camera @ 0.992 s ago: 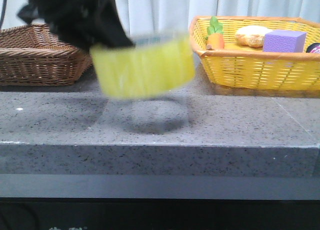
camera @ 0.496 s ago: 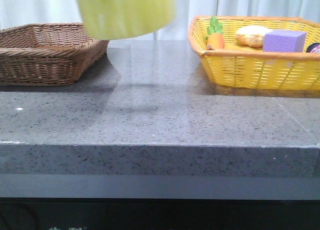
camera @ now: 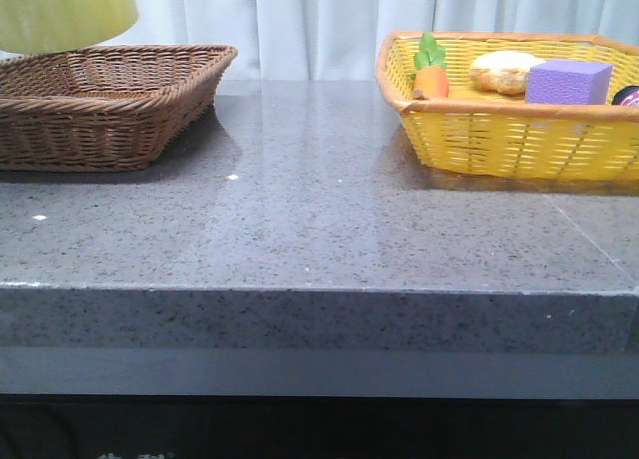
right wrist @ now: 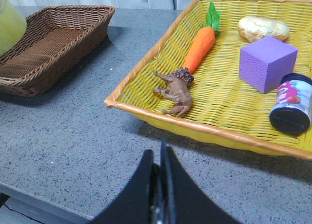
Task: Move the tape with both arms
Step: 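Lift the tape roll with the left gripper toward the brown basket, then lower the tape into the brown basket and open the left gripper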
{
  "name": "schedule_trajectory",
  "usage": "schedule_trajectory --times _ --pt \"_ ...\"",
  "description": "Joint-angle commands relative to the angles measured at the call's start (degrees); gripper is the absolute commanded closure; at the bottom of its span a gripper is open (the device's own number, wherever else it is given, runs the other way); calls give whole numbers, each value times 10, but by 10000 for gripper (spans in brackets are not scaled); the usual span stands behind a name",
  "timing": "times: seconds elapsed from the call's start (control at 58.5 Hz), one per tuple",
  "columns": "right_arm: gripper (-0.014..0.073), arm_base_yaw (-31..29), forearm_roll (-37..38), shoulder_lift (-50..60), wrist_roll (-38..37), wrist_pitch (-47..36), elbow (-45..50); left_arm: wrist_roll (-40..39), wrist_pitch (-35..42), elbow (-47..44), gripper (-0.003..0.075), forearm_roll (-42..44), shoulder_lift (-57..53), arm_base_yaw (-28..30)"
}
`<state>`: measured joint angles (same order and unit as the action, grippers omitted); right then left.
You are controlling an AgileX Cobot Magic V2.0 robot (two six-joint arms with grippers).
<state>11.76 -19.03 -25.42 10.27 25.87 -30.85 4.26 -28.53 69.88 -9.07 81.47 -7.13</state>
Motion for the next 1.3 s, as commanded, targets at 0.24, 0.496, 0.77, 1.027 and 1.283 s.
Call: schedule_trajectory --times 0.24,0.496,0.77,1.027,1.283 --pt "683 -4 -6 -2 3 -44 -13 -3 137 22 638 -14 77 12" --pt "683 -4 -6 -2 3 -44 -13 -3 126 22 571 -14 107 12" --pt "683 -4 -6 -2 3 -44 -13 -3 121 22 331 -15 103 12" --pt "683 -4 -6 -2 3 -44 -13 -3 114 22 334 -19 86 12" --pt "683 -4 -6 -2 3 -44 -13 -3 109 22 614 -19 85 12"
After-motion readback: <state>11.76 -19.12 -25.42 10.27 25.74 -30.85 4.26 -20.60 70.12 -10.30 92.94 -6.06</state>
